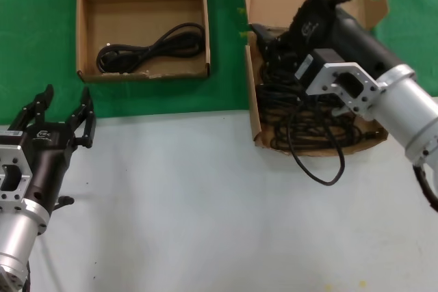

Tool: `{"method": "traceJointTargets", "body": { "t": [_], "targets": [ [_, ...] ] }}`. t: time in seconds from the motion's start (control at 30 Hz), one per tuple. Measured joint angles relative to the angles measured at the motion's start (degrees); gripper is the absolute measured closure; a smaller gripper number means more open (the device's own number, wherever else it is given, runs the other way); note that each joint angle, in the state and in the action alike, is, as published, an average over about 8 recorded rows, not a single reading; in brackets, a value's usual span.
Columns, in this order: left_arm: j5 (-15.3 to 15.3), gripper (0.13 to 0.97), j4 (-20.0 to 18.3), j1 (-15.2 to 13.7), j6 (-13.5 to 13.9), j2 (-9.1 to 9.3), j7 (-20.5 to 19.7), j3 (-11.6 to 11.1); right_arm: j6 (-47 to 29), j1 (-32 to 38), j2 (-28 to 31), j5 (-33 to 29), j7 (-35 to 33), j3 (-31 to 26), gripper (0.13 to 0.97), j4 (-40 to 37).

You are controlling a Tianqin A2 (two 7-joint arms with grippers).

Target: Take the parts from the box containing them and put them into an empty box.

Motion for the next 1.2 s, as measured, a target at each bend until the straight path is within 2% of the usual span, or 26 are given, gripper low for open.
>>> {"method": "traceJointTargets", "body": {
  "t": [0.1,0.37,0.4,0.67,0.97,1.2],
  "targets": [
    [-0.04,0.757,0.00,0.05,-0.05,0.00,0.03,-0.03,0.69,-1.43,-0.12,1.48,1.33,0.70,0.153,-0.06],
    [-0.15,0.565,0.01,0.18,-0.18,-0.01,0.09,-0.11,2.51,-5.24,-0.43,5.37,4.82,2.53,0.135,-0.22],
    [-0.16,0.565,0.01,0.20,-0.19,-0.01,0.10,-0.12,2.74,-5.73,-0.47,5.86,5.26,2.77,0.134,-0.24],
    [-0.27,0.360,0.01,0.33,-0.32,-0.02,0.17,-0.21,4.57,-9.54,-0.78,9.78,8.77,4.62,0.129,-0.40],
    [-0.39,0.220,0.01,0.48,-0.47,-0.03,0.25,-0.30,6.61,-13.83,-1.13,14.15,12.69,6.68,0.129,-0.59],
    [-0.49,0.164,0.02,0.59,-0.58,-0.03,0.31,-0.37,8.19,-17.15,-1.40,17.54,15.73,8.29,0.129,-0.73]
  ]
}}
